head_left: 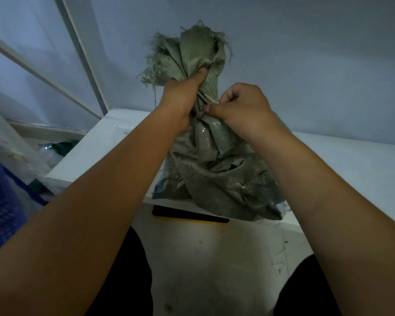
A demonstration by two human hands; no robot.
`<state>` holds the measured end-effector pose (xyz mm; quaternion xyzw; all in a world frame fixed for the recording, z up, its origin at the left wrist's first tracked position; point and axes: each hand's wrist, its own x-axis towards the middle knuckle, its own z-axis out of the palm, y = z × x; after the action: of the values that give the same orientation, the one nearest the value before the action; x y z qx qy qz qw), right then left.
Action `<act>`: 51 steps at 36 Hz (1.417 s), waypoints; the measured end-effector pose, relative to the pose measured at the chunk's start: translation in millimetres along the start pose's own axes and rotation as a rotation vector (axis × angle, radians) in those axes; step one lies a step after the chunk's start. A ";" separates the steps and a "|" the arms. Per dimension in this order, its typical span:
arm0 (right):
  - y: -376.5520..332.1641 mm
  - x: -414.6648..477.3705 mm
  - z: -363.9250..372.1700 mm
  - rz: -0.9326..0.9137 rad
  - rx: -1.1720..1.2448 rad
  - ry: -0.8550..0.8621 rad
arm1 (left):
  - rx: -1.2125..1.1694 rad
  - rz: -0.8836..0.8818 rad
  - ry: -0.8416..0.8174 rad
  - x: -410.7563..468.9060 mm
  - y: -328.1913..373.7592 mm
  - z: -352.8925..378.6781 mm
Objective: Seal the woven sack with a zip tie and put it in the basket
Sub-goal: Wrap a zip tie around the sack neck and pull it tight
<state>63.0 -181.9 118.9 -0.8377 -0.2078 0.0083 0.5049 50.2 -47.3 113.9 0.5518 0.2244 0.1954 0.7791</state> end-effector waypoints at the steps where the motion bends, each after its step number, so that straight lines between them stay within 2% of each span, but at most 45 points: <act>1: 0.4 0.4 -0.6 -0.012 -0.013 0.018 | 0.015 0.006 -0.006 0.0 -0.6 -0.9; 4: 1.9 2.3 -3.0 -0.049 -0.049 0.064 | 0.148 -0.012 -0.025 -2.9 1.9 -1.2; 7: 6.6 4.3 -3.6 -0.079 -0.081 0.131 | 0.436 0.000 -0.044 -7.3 6.2 -0.6; 10: 11.6 6.4 -3.7 -0.119 -0.116 0.180 | 0.590 0.173 -0.010 -3.3 5.4 -6.3; 13: 15.4 7.8 -4.9 -0.181 -0.183 0.198 | 0.560 0.290 0.067 1.2 10.6 -11.2; 15: 17.2 8.6 -5.7 -0.234 -0.264 0.200 | 0.553 0.253 -0.030 -6.8 18.1 -9.4; 19: 19.3 9.7 -4.9 -0.317 -0.359 0.219 | 0.735 0.120 -0.393 -22.7 15.4 -10.2; 23: 21.6 12.1 -4.9 -0.388 -0.428 0.210 | 0.705 0.129 -0.517 -22.3 3.0 -9.0; 27: 21.5 13.3 -8.0 -0.459 -0.452 0.211 | 0.635 0.146 -0.518 -20.5 -1.9 -5.6; 32: 22.0 12.3 -11.5 -0.494 -0.371 0.224 | 0.558 0.172 -0.502 -19.9 -8.5 -3.8; 43: 17.8 6.2 -16.0 -0.387 -0.158 0.247 | 0.494 0.140 -0.416 -24.8 -12.8 2.8; 47: 18.1 9.2 -13.5 -0.348 -0.106 0.320 | 0.421 0.149 -0.383 -24.7 -10.9 3.4; 51: 22.8 18.0 -14.7 -0.208 -0.045 0.378 | 0.380 0.159 -0.344 -24.4 -9.3 3.8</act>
<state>90.5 -197.1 110.3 -0.8095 -0.1946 -0.2058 0.5143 32.8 -66.6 109.5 0.7293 0.0773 0.1137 0.6703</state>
